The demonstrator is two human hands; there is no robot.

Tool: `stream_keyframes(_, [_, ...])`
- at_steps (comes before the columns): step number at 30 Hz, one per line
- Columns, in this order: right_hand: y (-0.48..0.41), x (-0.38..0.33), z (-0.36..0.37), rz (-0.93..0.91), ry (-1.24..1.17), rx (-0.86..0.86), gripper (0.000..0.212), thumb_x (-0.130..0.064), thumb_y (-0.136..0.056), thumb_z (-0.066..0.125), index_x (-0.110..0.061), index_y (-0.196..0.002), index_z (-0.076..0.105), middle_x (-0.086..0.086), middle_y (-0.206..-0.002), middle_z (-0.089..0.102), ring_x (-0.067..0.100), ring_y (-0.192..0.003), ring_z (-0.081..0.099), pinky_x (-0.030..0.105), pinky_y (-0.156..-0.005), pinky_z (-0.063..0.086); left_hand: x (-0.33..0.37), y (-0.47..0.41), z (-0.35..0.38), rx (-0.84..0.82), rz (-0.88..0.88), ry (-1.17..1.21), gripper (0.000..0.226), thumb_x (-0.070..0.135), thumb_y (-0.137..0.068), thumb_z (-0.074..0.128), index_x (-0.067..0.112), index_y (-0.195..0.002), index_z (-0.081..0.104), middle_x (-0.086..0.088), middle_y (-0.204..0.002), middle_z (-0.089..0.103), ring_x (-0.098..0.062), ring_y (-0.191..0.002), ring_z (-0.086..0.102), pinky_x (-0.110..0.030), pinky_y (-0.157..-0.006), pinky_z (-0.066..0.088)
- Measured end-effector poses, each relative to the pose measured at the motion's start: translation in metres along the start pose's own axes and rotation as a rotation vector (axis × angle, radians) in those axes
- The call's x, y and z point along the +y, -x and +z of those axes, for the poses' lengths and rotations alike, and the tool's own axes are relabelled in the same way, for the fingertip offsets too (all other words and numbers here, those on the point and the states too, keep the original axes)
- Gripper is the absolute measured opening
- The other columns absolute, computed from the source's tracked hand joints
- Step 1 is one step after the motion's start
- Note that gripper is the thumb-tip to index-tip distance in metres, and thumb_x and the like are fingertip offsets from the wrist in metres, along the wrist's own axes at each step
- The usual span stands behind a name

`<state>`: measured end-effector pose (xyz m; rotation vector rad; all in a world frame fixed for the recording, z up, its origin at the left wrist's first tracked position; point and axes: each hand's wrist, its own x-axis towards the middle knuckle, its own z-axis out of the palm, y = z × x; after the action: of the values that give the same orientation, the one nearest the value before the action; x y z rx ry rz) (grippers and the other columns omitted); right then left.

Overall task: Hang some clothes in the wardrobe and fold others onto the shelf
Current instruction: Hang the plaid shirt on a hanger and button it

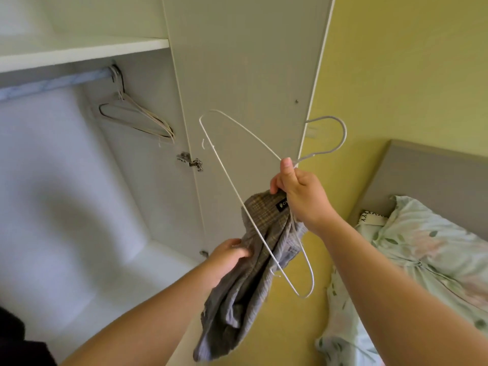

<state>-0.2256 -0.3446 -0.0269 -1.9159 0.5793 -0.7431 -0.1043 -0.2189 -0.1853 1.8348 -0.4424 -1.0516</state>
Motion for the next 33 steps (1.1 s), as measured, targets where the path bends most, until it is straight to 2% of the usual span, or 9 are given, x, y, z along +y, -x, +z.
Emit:
stream_keyframes(5, [0.008,-0.002,-0.010,-0.016,-0.055,-0.011,0.060,-0.069,-0.088,0.028,-0.027,-0.049,0.043,-0.011,-0.058,0.057,0.020,-0.069,0.049,0.032,-0.070,0.039,0.011,-0.009,-0.005,-0.063,0.048,-0.091,0.007,0.013,-0.089,0.067,0.019,-0.087,0.067,0.000,-0.081,0.063,-0.010,-0.069,0.055,-0.021,-0.061,0.039])
stream_keyframes(8, [0.016,-0.003,-0.016,-0.026,-0.035,-0.019,0.060,-0.065,-0.091,0.027,-0.017,-0.056,0.039,-0.006,-0.061,0.058,0.013,-0.062,0.045,0.023,-0.065,0.038,0.015,-0.012,-0.003,-0.100,0.070,-0.166,0.020,0.001,-0.086,0.067,0.018,-0.078,0.061,0.003,-0.088,0.063,-0.009,-0.080,0.056,-0.019,-0.066,0.041])
stream_keyframes(9, [0.018,-0.004,-0.017,-0.024,-0.018,-0.023,0.061,-0.064,-0.091,0.026,-0.016,-0.056,0.039,-0.004,-0.061,0.058,0.013,-0.061,0.043,0.021,-0.061,0.037,0.016,-0.012,0.001,-0.123,0.069,-0.153,0.022,-0.001,-0.079,0.071,0.018,-0.084,0.061,0.002,-0.096,0.063,-0.012,-0.089,0.057,-0.022,-0.073,0.044])
stream_keyframes(11, [0.022,-0.004,-0.019,-0.023,0.007,-0.027,0.063,-0.064,-0.091,0.025,-0.017,-0.054,0.041,-0.002,-0.060,0.058,0.014,-0.060,0.043,0.021,-0.060,0.037,0.018,-0.013,0.014,-0.207,0.088,-0.069,0.058,-0.003,-0.056,0.074,0.019,-0.108,0.059,-0.002,-0.110,0.063,-0.017,-0.106,0.057,-0.031,-0.089,0.049])
stream_keyframes(13, [0.027,-0.004,-0.020,-0.025,0.018,-0.019,0.063,-0.064,-0.092,0.025,-0.020,-0.051,0.040,-0.001,-0.058,0.055,0.016,-0.061,0.044,0.024,-0.062,0.038,0.020,-0.014,0.030,-0.293,0.064,0.003,0.080,-0.005,-0.044,0.068,0.016,-0.121,0.055,-0.005,-0.104,0.068,-0.023,-0.106,0.060,-0.035,-0.089,0.051])
stream_keyframes(18, [0.039,-0.003,-0.039,-0.037,-0.042,0.047,0.068,-0.059,-0.095,0.028,-0.002,-0.060,0.030,0.015,-0.058,0.032,0.021,-0.058,0.036,0.029,-0.061,0.033,0.017,-0.013,0.048,-0.377,0.062,-0.124,0.029,0.009,-0.078,0.080,0.021,-0.103,0.070,0.004,-0.104,0.074,-0.016,-0.105,0.065,-0.031,-0.101,0.045])
stream_keyframes(26, [0.069,0.015,-0.088,0.114,0.137,-0.048,0.071,-0.064,-0.096,0.029,-0.003,-0.061,0.030,0.012,-0.061,0.027,0.024,-0.058,0.021,0.030,-0.056,0.025,0.053,-0.034,-0.009,0.011,0.389,-0.124,0.015,0.029,-0.074,0.081,0.017,-0.081,0.076,-0.009,-0.089,0.076,-0.026,-0.089,0.072,-0.048,-0.089,0.057])
stream_keyframes(31, [0.077,0.024,-0.100,0.179,0.179,-0.094,0.068,-0.070,-0.093,0.029,-0.012,-0.057,0.030,0.005,-0.057,0.027,0.021,-0.057,0.020,0.029,-0.057,0.024,0.098,-0.023,-0.032,-0.019,0.547,-0.266,0.010,0.018,-0.092,0.069,0.024,-0.084,0.071,0.021,-0.074,0.072,0.010,-0.070,0.063,-0.013,-0.068,0.048])
stream_keyframes(33, [0.075,0.024,-0.102,0.189,0.187,-0.073,0.068,-0.072,-0.090,0.031,-0.014,-0.055,0.029,0.005,-0.056,0.028,0.021,-0.056,0.021,0.030,-0.059,0.026,0.107,-0.025,-0.040,-0.024,0.551,-0.302,0.007,0.021,-0.093,0.068,0.023,-0.090,0.074,0.016,-0.081,0.074,0.006,-0.075,0.065,-0.014,-0.071,0.049])
